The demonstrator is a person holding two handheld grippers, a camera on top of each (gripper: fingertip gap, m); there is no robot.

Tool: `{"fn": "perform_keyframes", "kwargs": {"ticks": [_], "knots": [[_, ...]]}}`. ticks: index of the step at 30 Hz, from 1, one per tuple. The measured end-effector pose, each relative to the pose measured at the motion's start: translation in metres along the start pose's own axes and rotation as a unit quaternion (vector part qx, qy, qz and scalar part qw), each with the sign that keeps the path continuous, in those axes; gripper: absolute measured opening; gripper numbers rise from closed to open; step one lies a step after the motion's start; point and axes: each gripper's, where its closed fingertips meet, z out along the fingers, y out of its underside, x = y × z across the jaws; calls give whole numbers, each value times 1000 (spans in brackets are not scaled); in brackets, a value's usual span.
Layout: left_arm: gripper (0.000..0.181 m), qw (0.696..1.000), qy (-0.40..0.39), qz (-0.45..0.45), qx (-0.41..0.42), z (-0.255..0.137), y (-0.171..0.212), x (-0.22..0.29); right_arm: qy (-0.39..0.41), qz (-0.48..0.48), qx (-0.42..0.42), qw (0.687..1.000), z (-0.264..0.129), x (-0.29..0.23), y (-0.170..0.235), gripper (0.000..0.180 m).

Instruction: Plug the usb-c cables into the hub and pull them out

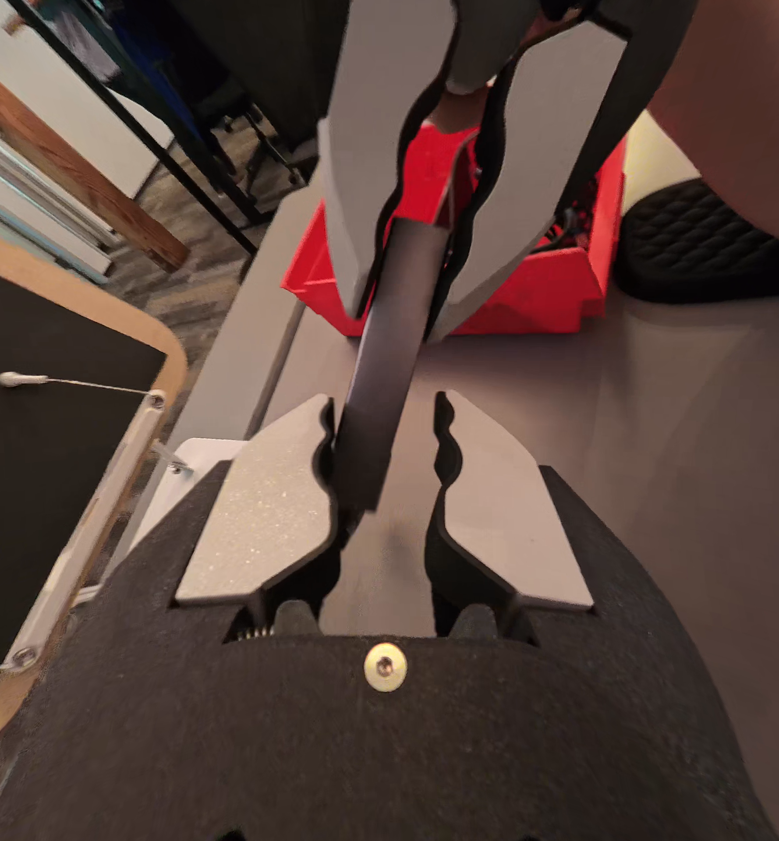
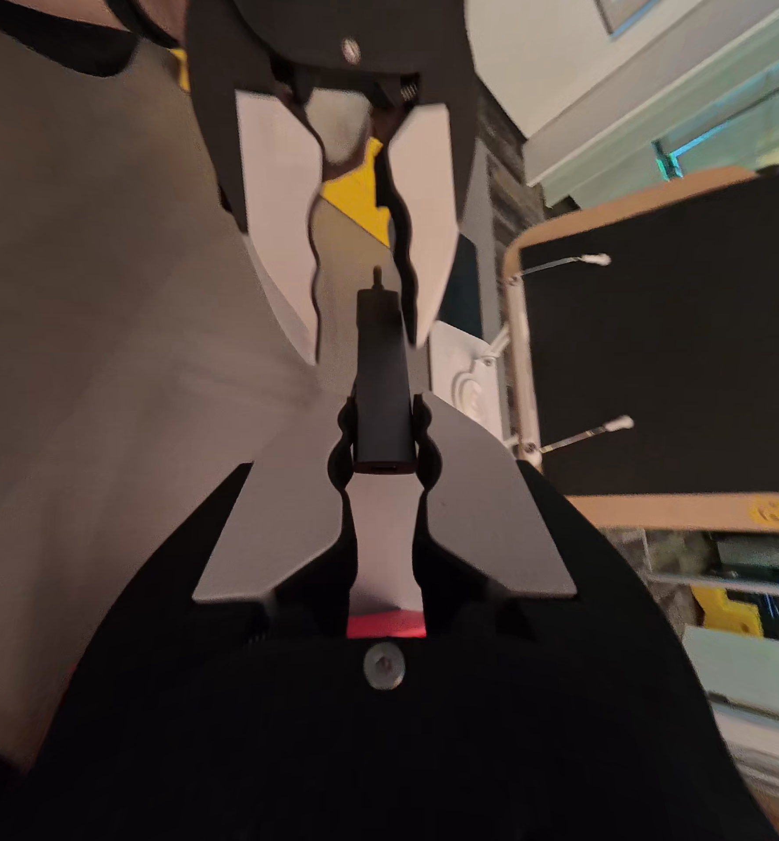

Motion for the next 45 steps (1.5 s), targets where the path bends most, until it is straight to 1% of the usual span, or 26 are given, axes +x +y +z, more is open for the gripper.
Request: {"fn": "perform_keyframes", "kwargs": {"ticks": [3,5,8,11,12,14,16,18,19,20,22,23,24,26,28,30,34,36,38,40,42,44,45], "knots": [[61,997,-6,-47,57,-18,-18,-12,74,37,-4,997,-33,31,18,26],[62,992,26,-87,87,-28,-27,-12,129,78,-8,989,-66,52,38,25],[68,986,51,-127,92,-36,-27,-15,185,158,-5,970,-117,70,73,26],[66,985,60,-140,79,-35,-23,-16,213,220,-49,951,-150,69,123,26],[65,985,62,-142,77,-33,-22,-15,200,247,-49,947,-153,64,137,25],[64,985,67,-144,75,-31,-23,-12,167,292,-50,940,-150,54,161,25],[64,985,72,-140,68,-29,-22,-9,129,324,-59,935,-133,45,186,25],[63,986,74,-136,62,-27,-21,-6,83,359,-99,924,-108,33,215,25],[63,986,75,-135,61,-27,-21,-6,76,369,-124,918,-95,30,232,25],[63,986,77,-136,61,-26,-20,-5,71,387,-152,907,-85,27,249,25],[63,986,76,-140,59,-25,-19,-6,51,444,-225,866,-72,14,284,26],[63,985,76,-141,57,-25,-18,-7,41,469,-255,845,-69,6,296,27],[63,985,75,-143,56,-25,-18,-8,35,482,-270,833,-68,2,303,29],[62,985,72,-145,54,-25,-16,-10,50,494,-265,827,-71,6,306,29],[59,986,74,-144,49,-27,-15,-10,86,494,-264,824,-81,16,308,47],[58,986,68,-143,43,-30,-13,-14,121,488,-270,821,-96,25,308,46],[58,987,44,-148,51,-44,-16,-25,151,497,-284,806,-117,32,290,39],[58,987,30,-149,50,-51,-16,-32,158,500,-297,798,-121,34,275,37],[58,989,2,-145,31,-61,-10,-42,155,502,-306,794,-119,35,258,35],[57,988,-47,-147,-8,-79,3,-60,155,496,-311,796,-114,36,242,32],[56,976,-117,-165,-75,-110,31,-84,153,483,-314,803,-109,38,227,32],[49,946,-208,-187,-163,-154,72,-109,147,469,-312,813,-102,38,213,32],[47,927,-232,-207,-211,-176,96,-113,143,460,-308,820,-98,39,206,31]]}}
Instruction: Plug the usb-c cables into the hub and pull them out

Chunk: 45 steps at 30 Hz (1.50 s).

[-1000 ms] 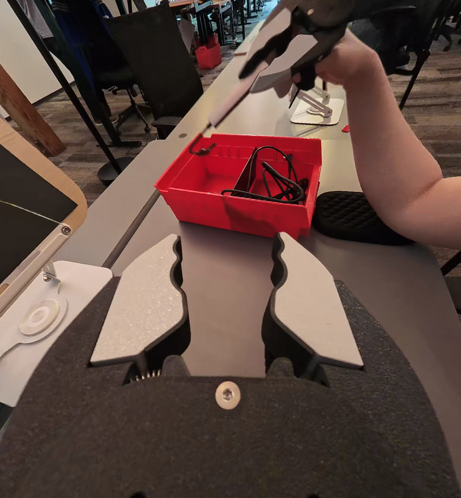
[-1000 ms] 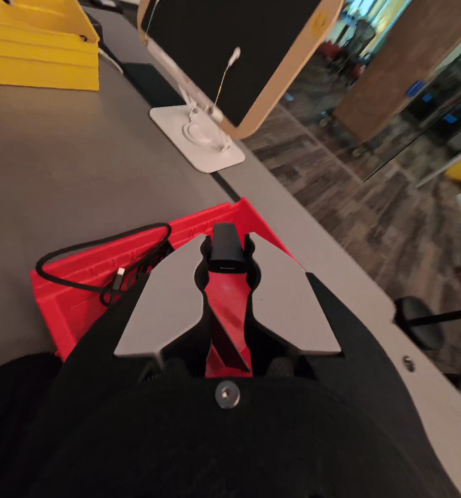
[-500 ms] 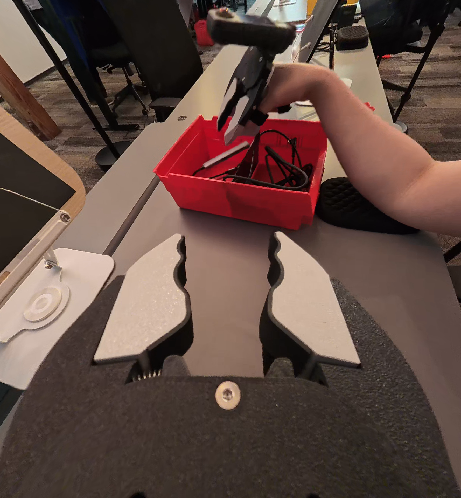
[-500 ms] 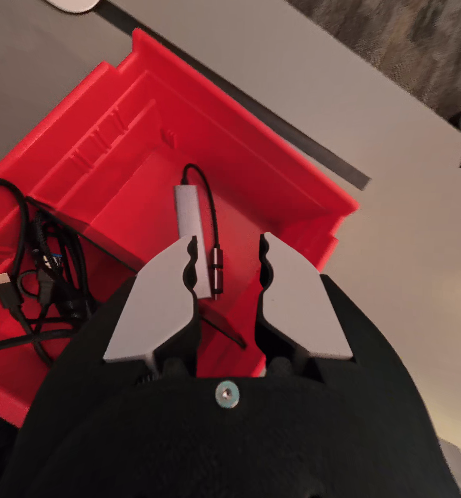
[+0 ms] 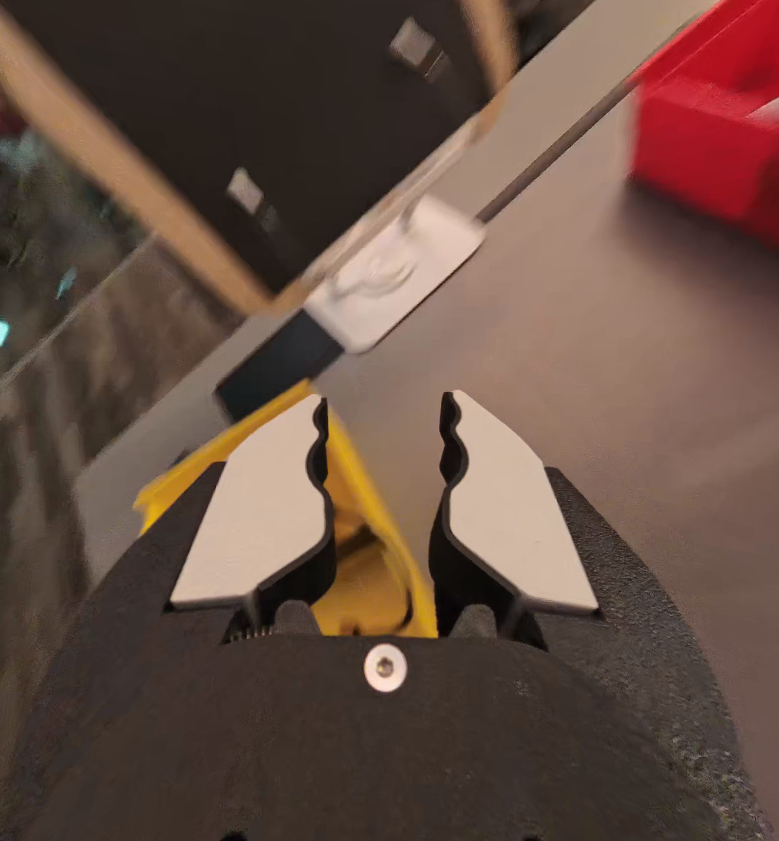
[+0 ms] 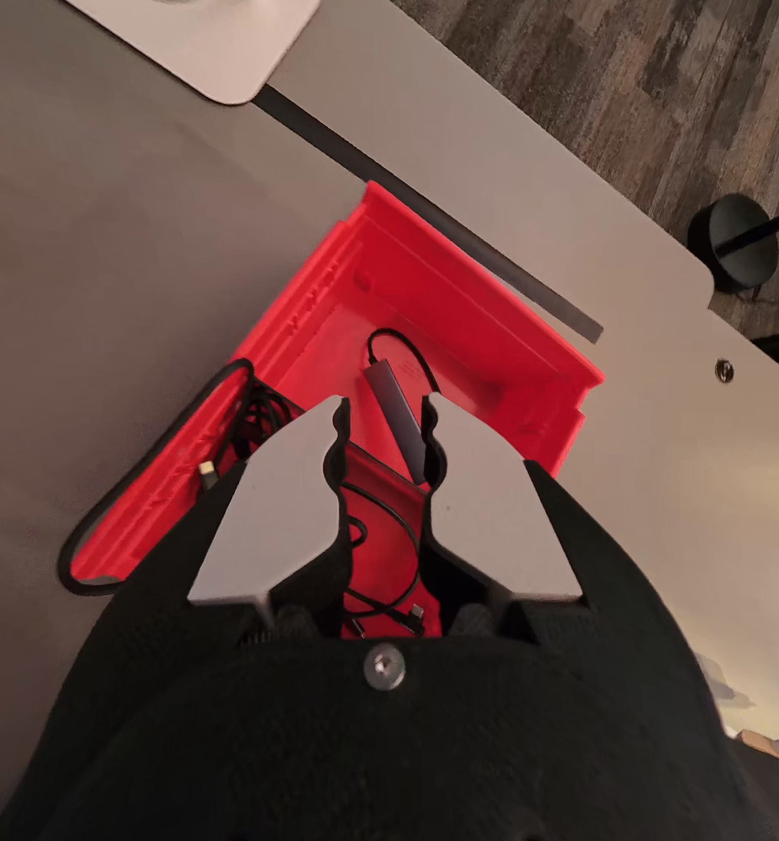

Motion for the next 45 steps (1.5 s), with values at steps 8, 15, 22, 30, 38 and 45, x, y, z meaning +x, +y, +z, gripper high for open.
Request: {"fn": "perform_keyframes", "kwargs": {"ticks": [8,15,22,30,38,45], "knots": [[38,981,9,-63,-183,-8,114,-48,-5,-32,12,999,-1,-17,-13,31],[40,990,37,-51,-123,33,108,-64,4,-36,2,999,4,-16,-12,31],[47,984,32,-93,-151,74,135,-89,1,-49,-7,999,10,-21,-12,30],[52,944,209,-116,-228,121,136,-60,3,-52,0,999,6,-18,-13,30],[45,933,229,-113,-252,147,159,-65,6,-50,5,999,2,-12,-12,30],[36,928,240,-102,-268,158,170,-60,7,-53,5,999,1,-11,-10,29]]}}
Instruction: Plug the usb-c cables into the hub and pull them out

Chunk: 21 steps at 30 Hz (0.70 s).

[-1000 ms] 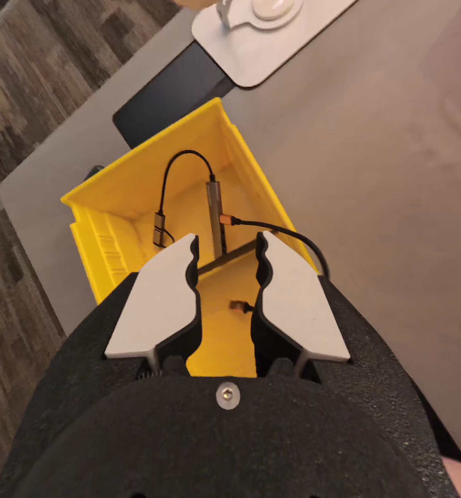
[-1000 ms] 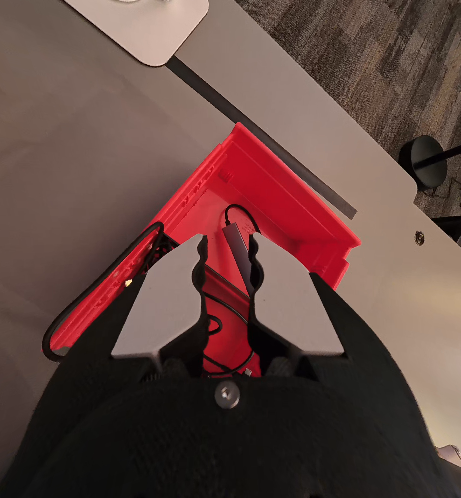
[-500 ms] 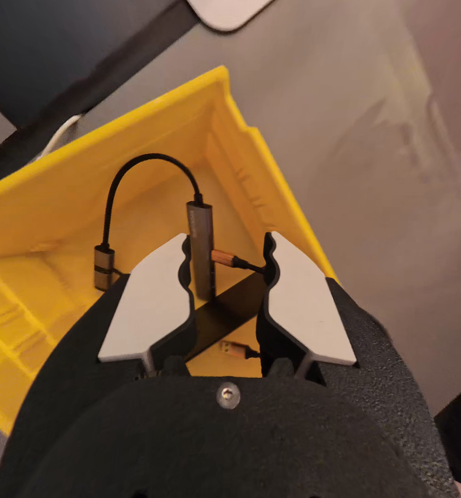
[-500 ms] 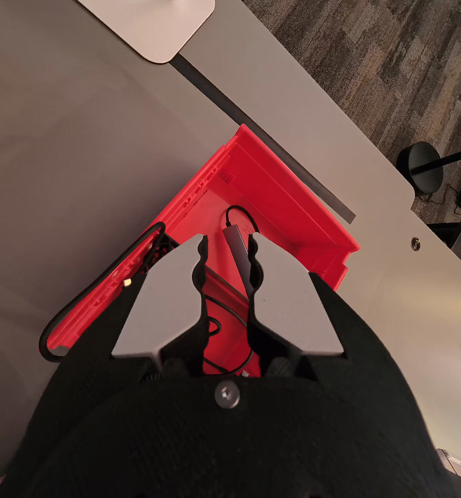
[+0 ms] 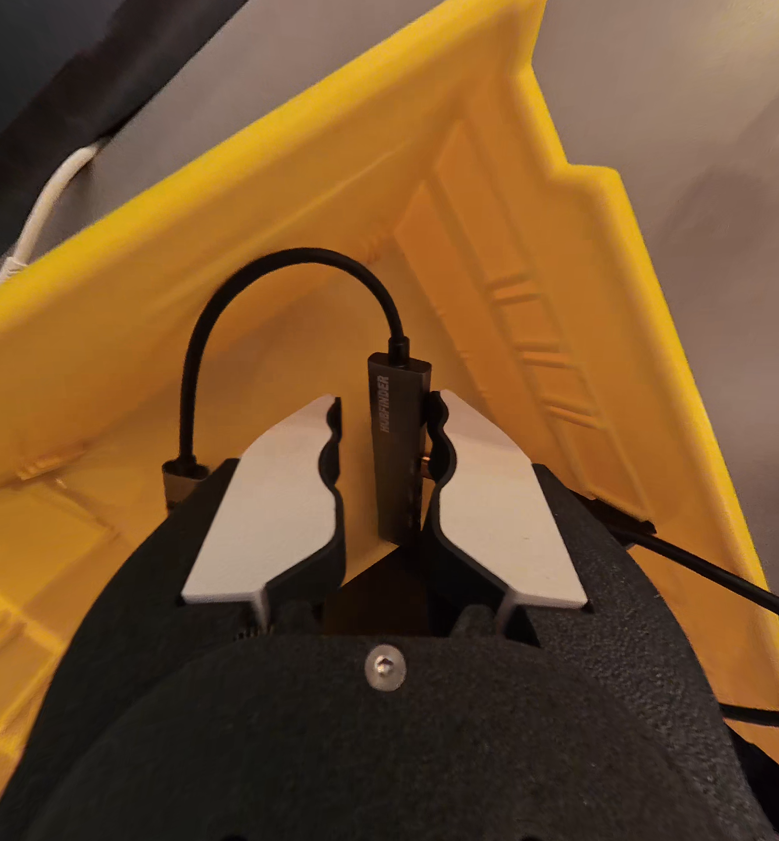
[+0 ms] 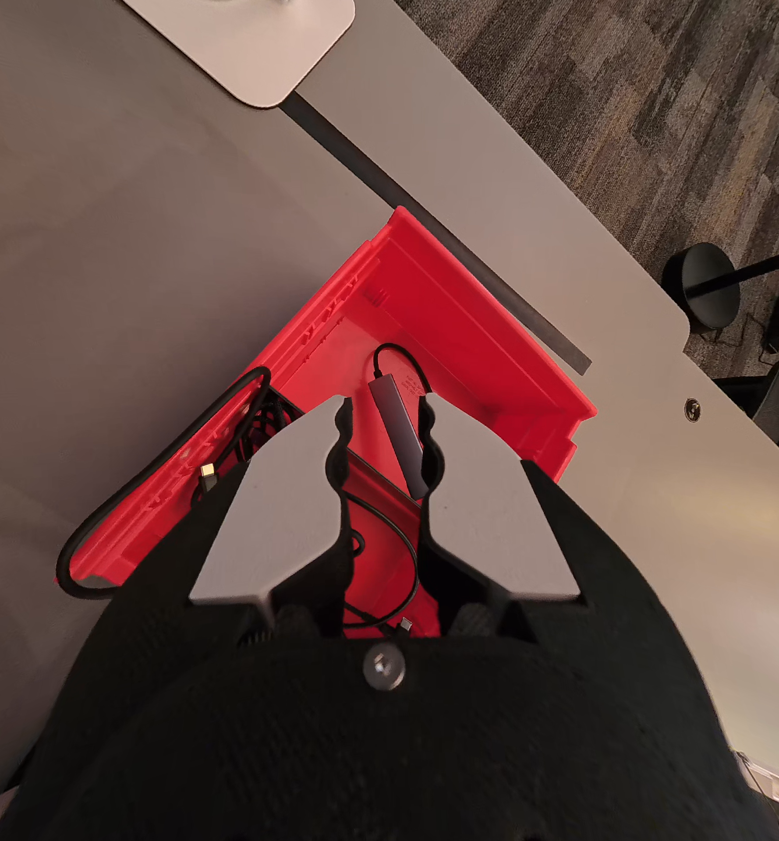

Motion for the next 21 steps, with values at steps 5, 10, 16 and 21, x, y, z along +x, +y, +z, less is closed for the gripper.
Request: {"fn": "perform_keyframes", "kwargs": {"ticks": [5,10,16,21], "knots": [[23,1000,12,-4,6,-6,0,5,1,-3,0,1000,-1,1,0,28],[23,984,-90,-37,153,-65,-19,-2,11,-11,17,1000,-3,2,-7,27],[21,896,-66,-56,436,-183,-63,58,33,-55,103,993,-12,-8,-46,27],[21,837,26,28,546,-237,-85,156,-2,-140,301,943,-45,-67,-118,33]]}}
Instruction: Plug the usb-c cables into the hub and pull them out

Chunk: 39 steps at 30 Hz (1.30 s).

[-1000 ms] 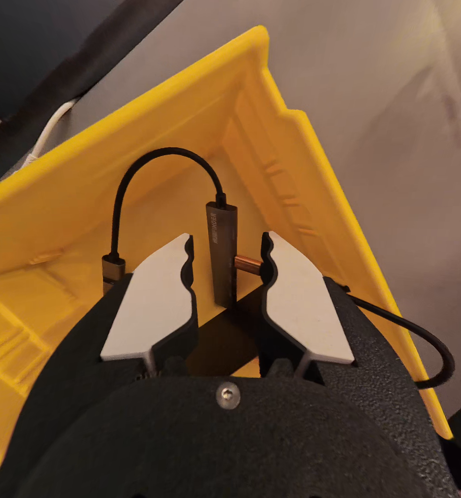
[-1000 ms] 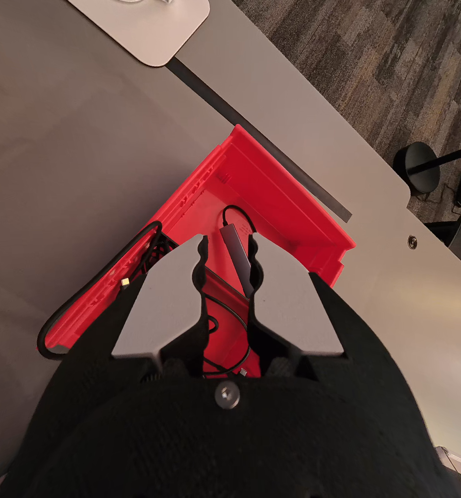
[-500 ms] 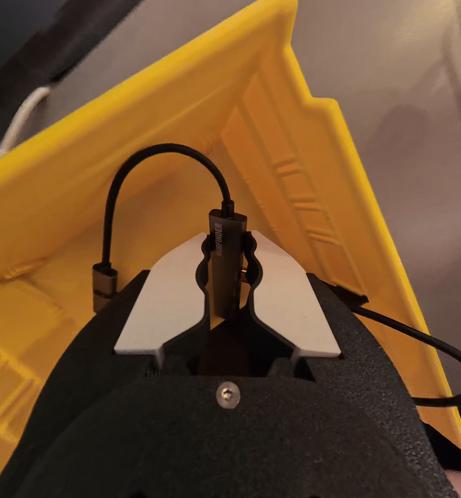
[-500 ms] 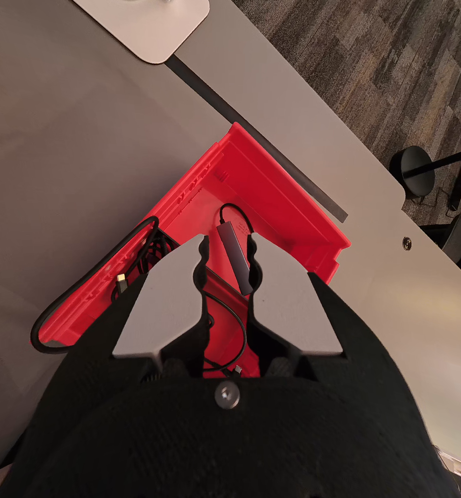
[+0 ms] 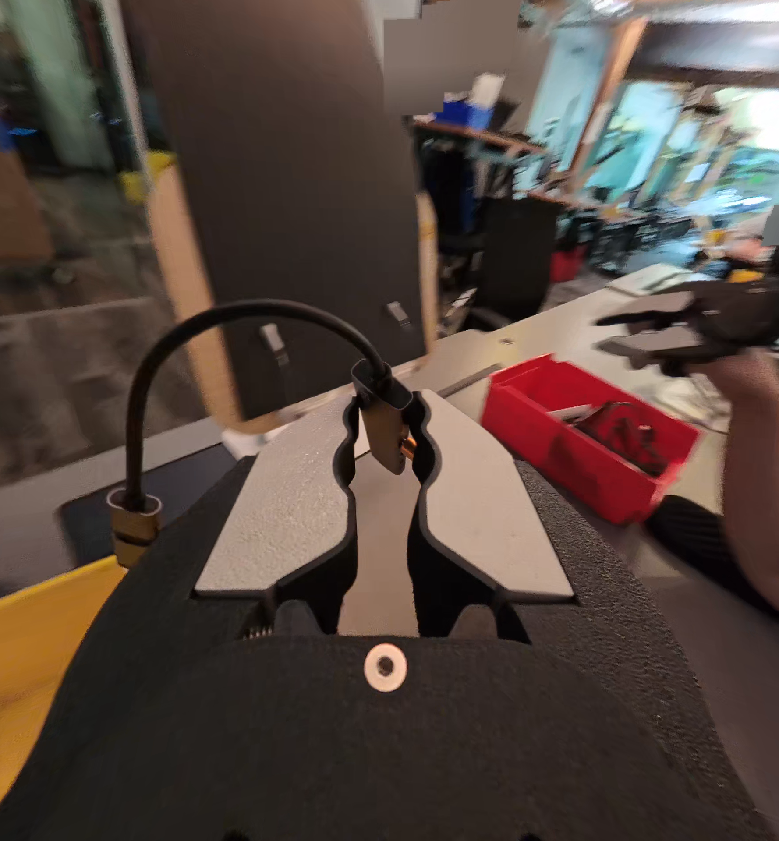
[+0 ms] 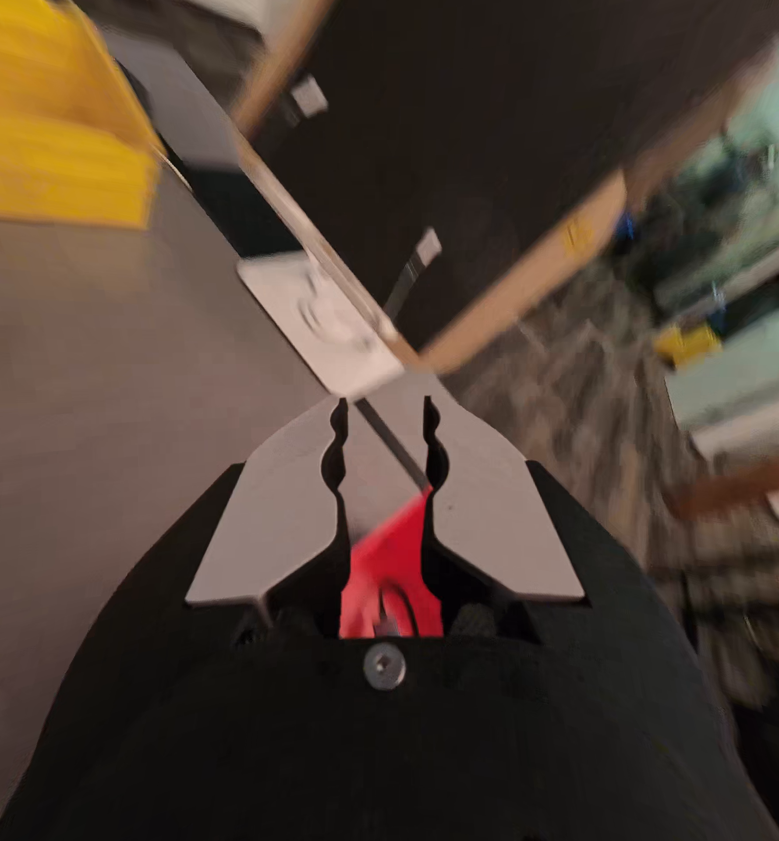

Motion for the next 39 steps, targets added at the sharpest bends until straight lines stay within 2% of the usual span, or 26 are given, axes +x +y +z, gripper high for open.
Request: {"fn": "perform_keyframes", "kwargs": {"ticks": [2,4,6,9,14,17,21,31,34,36,37,39], "knots": [[21,998,64,-1,18,5,-4,38,-71,-23,117,990,1,-44,-46,42],[20,991,129,-6,14,12,0,71,-142,-24,219,965,-4,-90,-84,50],[20,984,179,-17,10,19,2,97,-167,-14,282,945,-5,-121,-107,52],[20,974,223,-30,18,30,4,128,-190,33,330,924,-1,-149,-124,56],[20,968,251,-31,11,50,17,161,-162,94,382,905,-1,-146,-130,56],[20,963,268,-42,8,59,24,172,-134,57,403,903,-7,-142,-127,36],[20,960,275,-46,11,65,28,175,-128,18,389,912,-4,-145,-123,33],[20,963,269,-23,13,72,33,173,-191,53,342,919,2,-143,-115,24],[19,969,236,49,-55,71,47,167,-213,70,304,926,6,-134,-107,25],[20,956,226,117,-145,58,67,163,-238,112,281,923,8,-122,-100,24],[27,949,211,147,-183,50,75,156,-255,136,269,919,9,-117,-95,24],[32,945,176,200,-192,39,75,144,-284,167,261,907,11,-109,-88,24]]}}
